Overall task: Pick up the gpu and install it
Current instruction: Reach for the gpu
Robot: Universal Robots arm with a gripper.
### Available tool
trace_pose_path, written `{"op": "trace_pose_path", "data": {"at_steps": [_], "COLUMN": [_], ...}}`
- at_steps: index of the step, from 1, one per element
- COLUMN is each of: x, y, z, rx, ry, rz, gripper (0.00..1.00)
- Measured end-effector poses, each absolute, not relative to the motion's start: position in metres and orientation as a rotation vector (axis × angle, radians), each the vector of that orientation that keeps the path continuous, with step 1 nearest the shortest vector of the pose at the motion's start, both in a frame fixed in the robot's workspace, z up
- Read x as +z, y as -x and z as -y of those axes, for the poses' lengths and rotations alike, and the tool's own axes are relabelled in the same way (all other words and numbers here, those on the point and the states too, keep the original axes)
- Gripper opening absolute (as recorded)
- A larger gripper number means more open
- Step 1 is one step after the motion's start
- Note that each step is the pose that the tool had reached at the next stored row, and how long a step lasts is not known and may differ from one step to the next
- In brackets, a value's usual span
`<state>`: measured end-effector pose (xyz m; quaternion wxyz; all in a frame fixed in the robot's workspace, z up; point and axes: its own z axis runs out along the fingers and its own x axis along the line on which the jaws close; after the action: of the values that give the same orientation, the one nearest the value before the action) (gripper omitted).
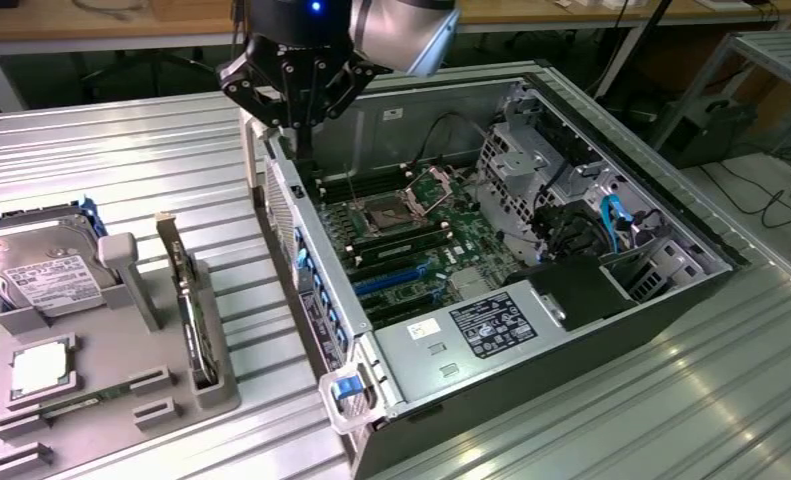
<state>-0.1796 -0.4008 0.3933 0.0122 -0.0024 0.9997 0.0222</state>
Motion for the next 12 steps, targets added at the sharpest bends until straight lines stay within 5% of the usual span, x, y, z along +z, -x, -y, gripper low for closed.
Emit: {"op": "trace_pose_path", "data": {"at_steps": [12], "x": [0.393], "y": [0.203], "z": [0.402], "rx": [0.070], "ry": [0.030], "rz": [-3.117], "gripper": [0.11]}}
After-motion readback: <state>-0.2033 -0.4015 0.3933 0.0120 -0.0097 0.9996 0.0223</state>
